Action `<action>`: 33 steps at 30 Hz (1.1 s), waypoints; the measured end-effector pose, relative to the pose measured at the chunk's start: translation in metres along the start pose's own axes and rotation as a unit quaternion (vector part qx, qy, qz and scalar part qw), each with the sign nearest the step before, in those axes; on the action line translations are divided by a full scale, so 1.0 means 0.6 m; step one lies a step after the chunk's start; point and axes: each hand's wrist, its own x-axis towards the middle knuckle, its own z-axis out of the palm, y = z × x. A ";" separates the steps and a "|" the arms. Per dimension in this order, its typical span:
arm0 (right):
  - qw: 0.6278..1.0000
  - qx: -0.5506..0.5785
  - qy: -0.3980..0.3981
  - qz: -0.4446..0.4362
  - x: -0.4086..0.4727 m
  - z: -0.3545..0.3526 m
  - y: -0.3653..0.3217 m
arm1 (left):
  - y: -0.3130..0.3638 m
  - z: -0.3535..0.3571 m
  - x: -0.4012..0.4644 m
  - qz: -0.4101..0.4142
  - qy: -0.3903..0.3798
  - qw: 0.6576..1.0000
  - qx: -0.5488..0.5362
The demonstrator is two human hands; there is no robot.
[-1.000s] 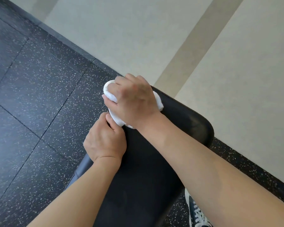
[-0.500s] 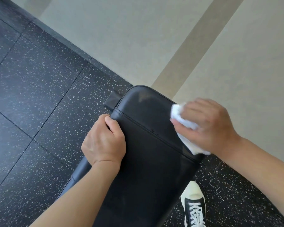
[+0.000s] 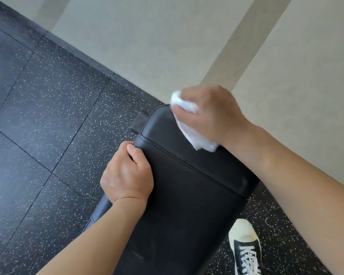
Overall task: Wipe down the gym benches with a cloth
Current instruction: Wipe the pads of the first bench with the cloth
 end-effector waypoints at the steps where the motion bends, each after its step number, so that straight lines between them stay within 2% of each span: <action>1: 0.999 -0.025 0.020 -0.036 -0.043 -0.018 0.008 | 0.000 0.000 0.000 0.000 0.000 1.000 -0.001; 4: 0.982 -0.105 0.055 -0.147 -0.177 -0.046 0.020 | 0.000 0.001 0.001 0.005 0.003 1.000 -0.005; 8: 0.973 -0.118 0.087 -0.176 -0.237 -0.039 0.014 | -0.002 0.001 0.001 0.011 0.007 1.000 -0.004; 13: 0.976 -0.113 0.094 -0.163 -0.126 0.032 -0.060 | -0.001 0.002 0.001 0.002 -0.004 1.000 -0.001; 19: 0.979 -0.153 -0.016 -0.134 0.030 0.107 -0.155 | 0.004 0.000 0.000 -0.014 -0.007 1.000 -0.002; 21: 0.980 -0.142 -0.006 -0.136 0.024 0.103 -0.147 | 0.004 0.000 0.001 -0.014 -0.004 1.000 0.002; 24: 0.979 -0.100 0.081 -0.155 -0.034 0.066 -0.112 | 0.005 -0.002 0.000 -0.009 -0.004 1.000 0.007; 29: 0.964 -0.136 0.063 -0.220 -0.184 -0.029 -0.003 | 0.001 0.000 -0.001 -0.007 0.005 1.000 0.002; 33: 0.957 -0.131 0.038 -0.254 -0.221 -0.062 0.035 | 0.002 -0.001 -0.001 -0.010 0.010 1.000 -0.010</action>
